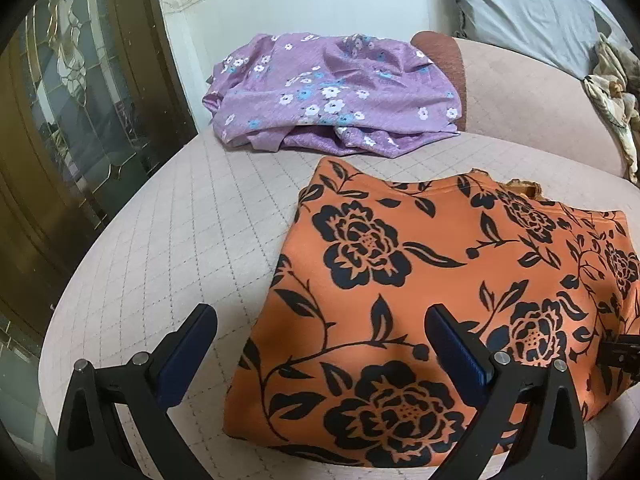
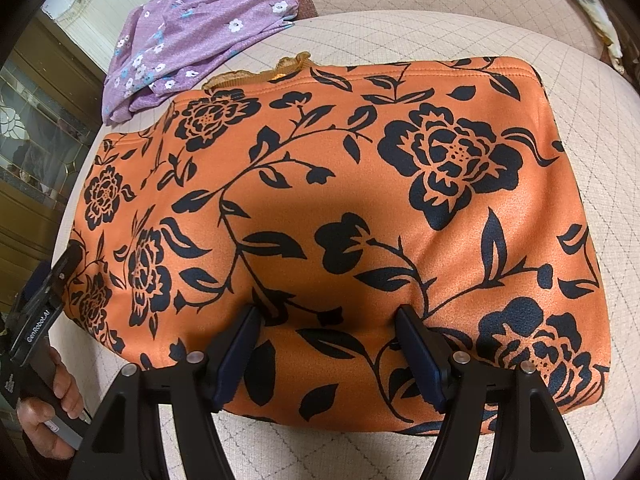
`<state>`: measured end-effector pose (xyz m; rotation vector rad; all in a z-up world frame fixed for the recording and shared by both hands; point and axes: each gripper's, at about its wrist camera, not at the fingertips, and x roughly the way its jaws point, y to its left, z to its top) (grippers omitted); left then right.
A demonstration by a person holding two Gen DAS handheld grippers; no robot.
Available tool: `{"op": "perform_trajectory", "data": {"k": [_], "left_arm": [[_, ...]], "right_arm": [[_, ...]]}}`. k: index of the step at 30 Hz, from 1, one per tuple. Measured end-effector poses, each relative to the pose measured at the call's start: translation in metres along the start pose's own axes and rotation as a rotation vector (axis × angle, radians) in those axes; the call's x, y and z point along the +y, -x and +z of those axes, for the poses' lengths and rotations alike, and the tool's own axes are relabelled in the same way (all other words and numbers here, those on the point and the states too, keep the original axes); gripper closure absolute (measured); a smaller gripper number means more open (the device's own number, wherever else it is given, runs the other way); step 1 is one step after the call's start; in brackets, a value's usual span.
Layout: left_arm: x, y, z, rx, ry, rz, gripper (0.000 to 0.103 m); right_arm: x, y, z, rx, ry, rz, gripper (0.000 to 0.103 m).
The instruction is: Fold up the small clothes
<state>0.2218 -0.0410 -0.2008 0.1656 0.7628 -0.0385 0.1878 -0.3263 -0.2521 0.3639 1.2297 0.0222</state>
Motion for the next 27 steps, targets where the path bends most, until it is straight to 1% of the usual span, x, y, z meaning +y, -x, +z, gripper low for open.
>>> {"op": "perform_trajectory", "data": {"k": [6, 13, 16, 18, 20, 21, 23, 25, 27], "left_arm": [[-0.008, 0.002, 0.000, -0.008, -0.020, -0.008, 0.000], [-0.008, 0.000, 0.001, -0.003, -0.018, -0.011, 0.000], [-0.008, -0.005, 0.001, 0.015, -0.018, -0.012, 0.000], [-0.004, -0.013, 0.001, 0.046, -0.009, -0.004, 0.000], [0.004, -0.021, 0.001, 0.075, 0.013, 0.015, 0.000], [0.009, -0.023, 0.000, 0.086, 0.023, 0.026, 0.000], [0.017, -0.029, -0.002, 0.111, 0.036, 0.046, 0.000], [0.024, -0.036, -0.003, 0.141, 0.039, 0.059, 0.000], [0.031, -0.042, -0.005, 0.169, 0.049, 0.058, 0.000]], "right_arm": [[0.000, 0.000, 0.000, -0.002, 0.001, 0.002, 0.029], [0.001, 0.000, -0.002, -0.001, 0.002, 0.002, 0.029], [0.000, 0.001, -0.002, 0.008, 0.011, 0.010, 0.029], [0.001, 0.006, -0.001, 0.021, 0.026, 0.017, 0.029], [0.001, 0.015, 0.000, 0.026, 0.031, 0.050, 0.029], [0.000, 0.022, 0.002, 0.022, 0.023, 0.083, 0.029], [0.002, 0.038, 0.007, -0.010, 0.002, 0.142, 0.029], [0.010, 0.048, 0.016, -0.052, 0.010, 0.202, 0.029], [0.022, 0.048, 0.024, -0.075, 0.018, 0.232, 0.031]]}}
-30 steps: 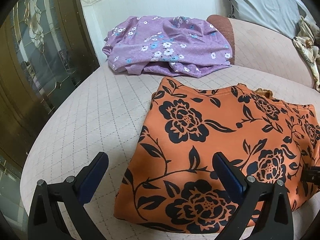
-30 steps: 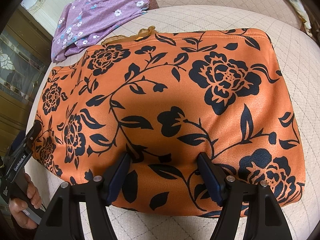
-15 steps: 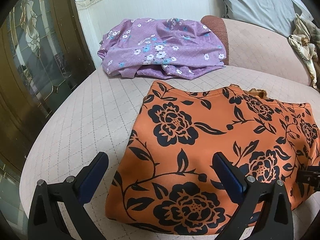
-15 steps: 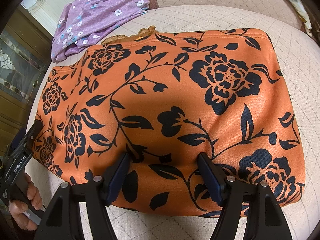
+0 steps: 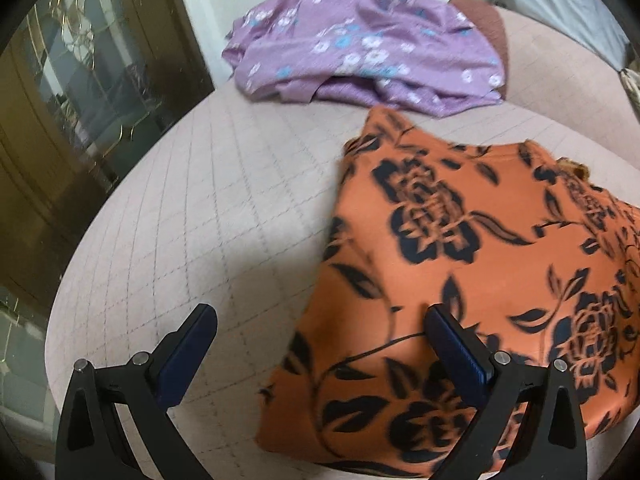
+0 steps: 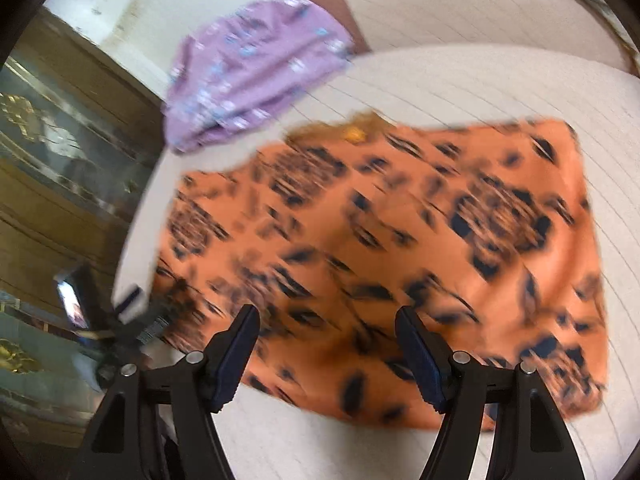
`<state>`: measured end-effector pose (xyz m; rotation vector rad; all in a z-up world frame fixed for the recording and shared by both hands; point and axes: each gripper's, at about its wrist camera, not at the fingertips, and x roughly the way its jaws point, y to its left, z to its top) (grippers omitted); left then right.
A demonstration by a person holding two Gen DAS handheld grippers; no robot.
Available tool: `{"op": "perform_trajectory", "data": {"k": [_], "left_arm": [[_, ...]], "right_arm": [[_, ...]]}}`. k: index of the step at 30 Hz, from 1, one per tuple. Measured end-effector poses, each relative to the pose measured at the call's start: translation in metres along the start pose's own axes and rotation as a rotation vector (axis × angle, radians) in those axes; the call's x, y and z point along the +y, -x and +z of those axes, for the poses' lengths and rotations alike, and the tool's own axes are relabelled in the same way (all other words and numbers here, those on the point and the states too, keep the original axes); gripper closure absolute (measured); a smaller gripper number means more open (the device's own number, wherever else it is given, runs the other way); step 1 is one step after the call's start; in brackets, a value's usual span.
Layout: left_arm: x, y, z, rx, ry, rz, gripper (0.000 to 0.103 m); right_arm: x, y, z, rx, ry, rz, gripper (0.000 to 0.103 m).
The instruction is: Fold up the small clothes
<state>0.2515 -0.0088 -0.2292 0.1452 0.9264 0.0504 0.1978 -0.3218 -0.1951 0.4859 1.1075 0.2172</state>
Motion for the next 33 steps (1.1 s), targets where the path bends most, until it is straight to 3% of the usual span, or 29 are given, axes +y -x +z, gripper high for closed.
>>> {"op": "perform_trajectory", "data": {"k": [2, 3, 6, 9, 11, 13, 16, 20, 23, 25, 28, 33], "left_arm": [[0.006, -0.003, 0.000, 0.014, 0.014, -0.012, 0.000], [0.009, -0.004, 0.000, 0.017, 0.019, -0.013, 0.000], [0.016, -0.006, 0.000, 0.025, 0.028, -0.017, 0.000], [0.021, -0.010, 0.000, 0.046, 0.025, -0.035, 0.000], [0.024, -0.010, -0.001, 0.052, 0.029, -0.052, 0.000], [0.027, -0.010, 0.001, 0.061, 0.028, -0.067, 0.000], [0.032, -0.011, 0.001, 0.073, 0.040, -0.092, 0.000], [0.039, -0.011, -0.001, 0.077, 0.044, -0.108, 0.000], [0.042, -0.011, -0.003, 0.081, 0.041, -0.117, 0.000], [0.043, -0.011, -0.004, 0.080, 0.033, -0.114, 0.000], [0.044, -0.012, -0.004, 0.083, 0.034, -0.122, 0.000], [0.040, -0.002, -0.001, 0.035, 0.014, -0.086, 0.000]], "right_arm": [[0.014, -0.020, 0.012, 0.014, 0.014, -0.011, 0.035], [0.019, -0.032, 0.019, 0.021, 0.021, -0.024, 0.046], [0.041, -0.077, 0.040, 0.031, 0.070, -0.112, 0.057], [0.052, -0.117, 0.058, 0.024, 0.113, -0.251, 0.059], [0.061, -0.121, 0.073, -0.041, 0.161, -0.300, 0.059], [0.060, -0.129, 0.088, -0.023, 0.133, -0.319, 0.059], [0.072, -0.125, 0.101, -0.024, 0.115, -0.303, 0.059], [0.121, -0.119, 0.097, -0.064, 0.186, -0.148, 0.059], [0.153, -0.153, 0.090, 0.057, 0.205, -0.055, 0.059], [0.165, -0.184, 0.088, 0.102, 0.214, -0.089, 0.058], [0.172, -0.193, 0.097, 0.029, 0.212, -0.120, 0.058], [0.156, -0.161, 0.100, 0.017, 0.139, -0.047, 0.058]]}}
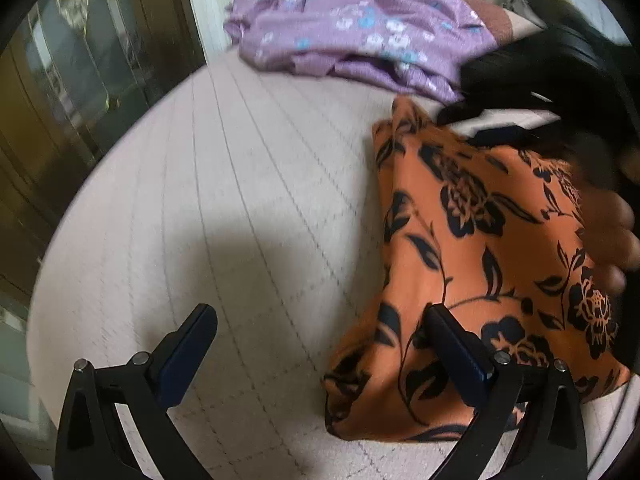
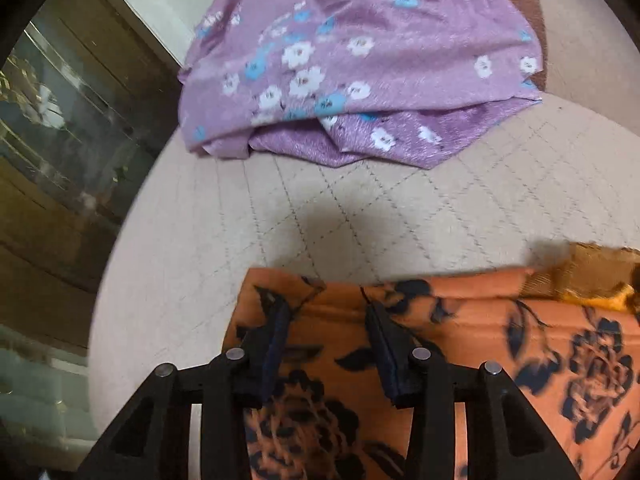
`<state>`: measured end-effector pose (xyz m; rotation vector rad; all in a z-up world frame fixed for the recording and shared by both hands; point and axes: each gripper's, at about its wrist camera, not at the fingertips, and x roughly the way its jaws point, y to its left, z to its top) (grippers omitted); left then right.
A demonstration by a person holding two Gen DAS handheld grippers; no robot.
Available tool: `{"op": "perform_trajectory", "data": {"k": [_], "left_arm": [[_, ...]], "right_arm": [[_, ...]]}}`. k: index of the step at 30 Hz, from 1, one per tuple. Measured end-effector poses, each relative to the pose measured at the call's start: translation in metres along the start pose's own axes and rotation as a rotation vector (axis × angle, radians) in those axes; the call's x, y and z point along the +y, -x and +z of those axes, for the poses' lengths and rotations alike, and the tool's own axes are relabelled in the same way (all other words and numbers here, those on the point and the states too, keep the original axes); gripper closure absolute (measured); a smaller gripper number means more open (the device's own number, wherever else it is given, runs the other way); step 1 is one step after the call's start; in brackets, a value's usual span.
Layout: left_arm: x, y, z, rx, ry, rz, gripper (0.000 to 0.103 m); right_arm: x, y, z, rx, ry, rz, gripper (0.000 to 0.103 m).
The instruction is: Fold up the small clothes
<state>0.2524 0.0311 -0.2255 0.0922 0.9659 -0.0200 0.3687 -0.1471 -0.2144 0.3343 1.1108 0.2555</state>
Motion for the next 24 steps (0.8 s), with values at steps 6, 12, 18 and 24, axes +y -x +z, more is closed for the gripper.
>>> {"op": "perform_trajectory", "data": {"k": [6, 12, 18, 24], "left_arm": [[-0.019, 0.027, 0.006, -0.138, -0.056, 0.011, 0.000], [-0.030, -0.007, 0.002, -0.018, -0.086, 0.087, 0.000], [-0.029, 0.011, -0.008, -0.080, -0.092, 0.116, 0.000], [-0.055, 0.036, -0.021, -0.155, -0.163, 0.054, 0.000]], "right_arm": [[-0.070, 0.087, -0.040, -0.088, -0.035, -0.046, 0.058], [-0.162, 0.136, -0.105, -0.066, -0.181, -0.138, 0.058], [-0.213, 0.168, -0.158, -0.097, -0.297, -0.075, 0.060], [-0.211, 0.193, -0.172, -0.156, -0.315, -0.016, 0.056]]}}
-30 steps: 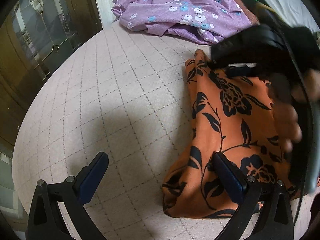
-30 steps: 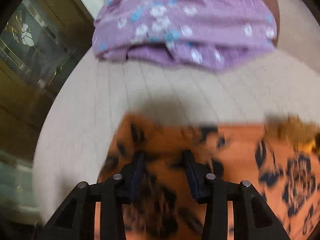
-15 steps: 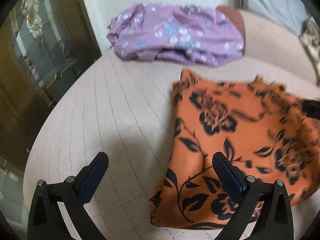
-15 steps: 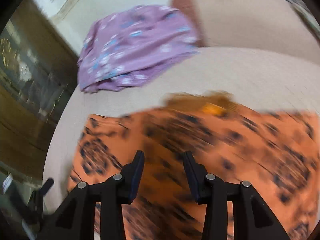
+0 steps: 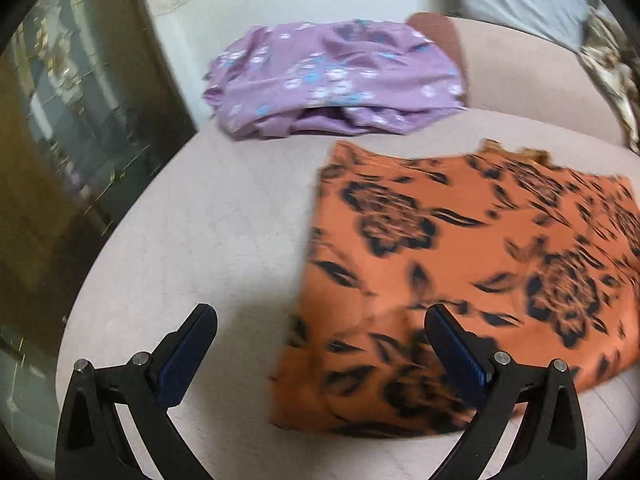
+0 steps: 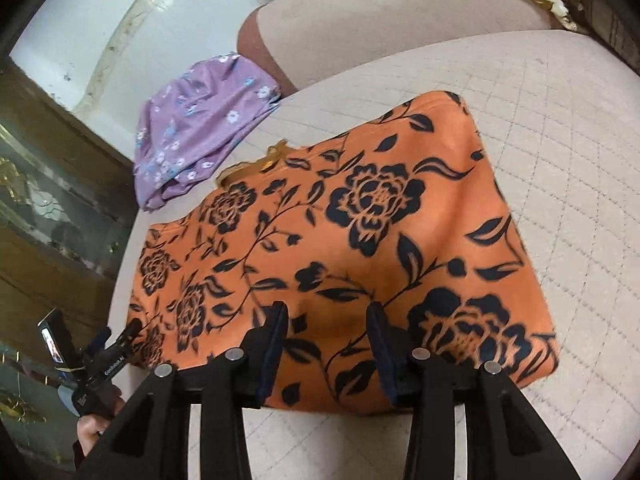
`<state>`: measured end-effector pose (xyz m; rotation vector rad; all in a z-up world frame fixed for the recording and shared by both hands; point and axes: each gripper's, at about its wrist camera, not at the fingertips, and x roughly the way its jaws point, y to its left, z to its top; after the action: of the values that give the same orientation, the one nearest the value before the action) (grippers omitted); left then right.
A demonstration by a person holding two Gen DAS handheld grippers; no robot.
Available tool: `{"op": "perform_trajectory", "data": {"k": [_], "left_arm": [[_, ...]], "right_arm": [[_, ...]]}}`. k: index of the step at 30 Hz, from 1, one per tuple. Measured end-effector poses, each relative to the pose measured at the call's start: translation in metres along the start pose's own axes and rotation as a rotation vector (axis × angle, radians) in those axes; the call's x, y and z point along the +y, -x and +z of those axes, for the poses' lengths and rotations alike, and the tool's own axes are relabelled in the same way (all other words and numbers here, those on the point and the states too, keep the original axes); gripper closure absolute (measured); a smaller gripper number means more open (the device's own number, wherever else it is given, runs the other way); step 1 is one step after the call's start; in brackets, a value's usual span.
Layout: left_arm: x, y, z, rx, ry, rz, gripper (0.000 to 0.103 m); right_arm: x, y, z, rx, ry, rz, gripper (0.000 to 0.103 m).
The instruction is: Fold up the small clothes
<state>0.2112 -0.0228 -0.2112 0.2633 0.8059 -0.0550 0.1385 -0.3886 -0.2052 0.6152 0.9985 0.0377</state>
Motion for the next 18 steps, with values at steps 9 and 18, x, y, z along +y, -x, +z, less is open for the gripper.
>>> {"op": "perform_trajectory", "data": {"k": [9, 18], "left_arm": [[-0.019, -0.004, -0.007, 0.089, -0.034, -0.001, 0.000], [-0.001, 0.028, -0.005, 0.010, 0.093, -0.044, 0.000]], "right_arm": [[-0.023, 0.016, -0.021, 0.025, -0.076, -0.015, 0.055], [-0.066, 0.052, -0.038, -0.041, -0.317, 0.069, 0.041]]}}
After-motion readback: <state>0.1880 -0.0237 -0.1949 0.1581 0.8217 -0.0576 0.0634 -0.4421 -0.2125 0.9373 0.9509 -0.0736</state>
